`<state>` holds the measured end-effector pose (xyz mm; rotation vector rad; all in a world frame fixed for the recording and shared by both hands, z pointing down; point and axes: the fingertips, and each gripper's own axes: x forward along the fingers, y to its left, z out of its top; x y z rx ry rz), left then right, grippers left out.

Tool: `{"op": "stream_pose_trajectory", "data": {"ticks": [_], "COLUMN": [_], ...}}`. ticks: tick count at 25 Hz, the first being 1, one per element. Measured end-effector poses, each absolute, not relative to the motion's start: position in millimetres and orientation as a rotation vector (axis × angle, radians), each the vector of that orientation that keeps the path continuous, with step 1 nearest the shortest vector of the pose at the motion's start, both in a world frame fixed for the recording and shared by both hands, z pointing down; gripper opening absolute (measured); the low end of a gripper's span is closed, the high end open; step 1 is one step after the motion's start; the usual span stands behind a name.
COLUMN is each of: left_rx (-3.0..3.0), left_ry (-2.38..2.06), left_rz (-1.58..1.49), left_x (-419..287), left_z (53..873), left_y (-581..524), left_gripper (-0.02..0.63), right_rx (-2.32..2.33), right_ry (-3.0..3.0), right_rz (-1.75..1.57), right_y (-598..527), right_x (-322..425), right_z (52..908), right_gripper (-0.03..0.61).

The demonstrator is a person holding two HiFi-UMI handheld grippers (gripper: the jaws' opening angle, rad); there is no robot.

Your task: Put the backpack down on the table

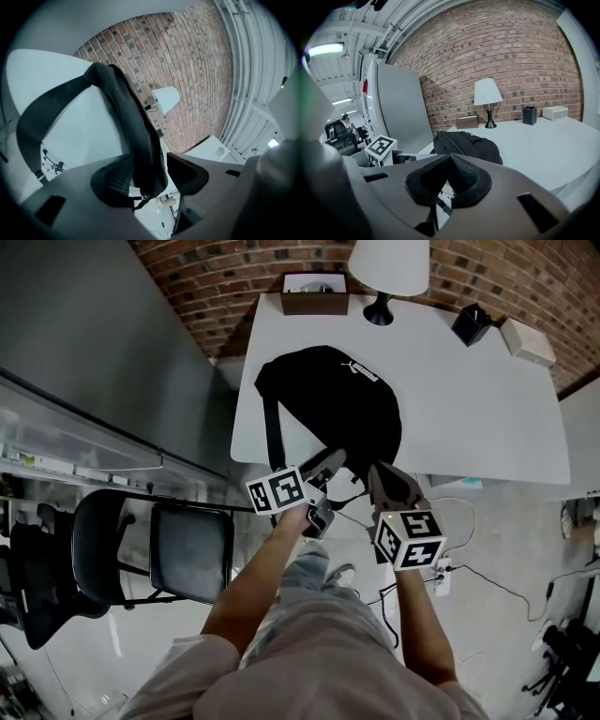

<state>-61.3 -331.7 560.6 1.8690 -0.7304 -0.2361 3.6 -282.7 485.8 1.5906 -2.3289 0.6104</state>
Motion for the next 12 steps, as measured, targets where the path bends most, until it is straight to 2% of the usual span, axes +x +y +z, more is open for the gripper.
{"op": "stream_pose_trajectory", "data": {"ticks": [12], "left_rx": [2.026], "left_ry": [-0.84], "left_rz": [-0.189], "left_x": [-76.0], "left_z": [510.6], "left_y": [-300.8], "left_gripper": [0.206], "right_rx": [1.56], "right_ry": [-2.417], "right_rz": [0.563], "right_y": [-258.3], "right_x": [-7.8], "right_z": [460.8], "right_gripper": [0.002]}}
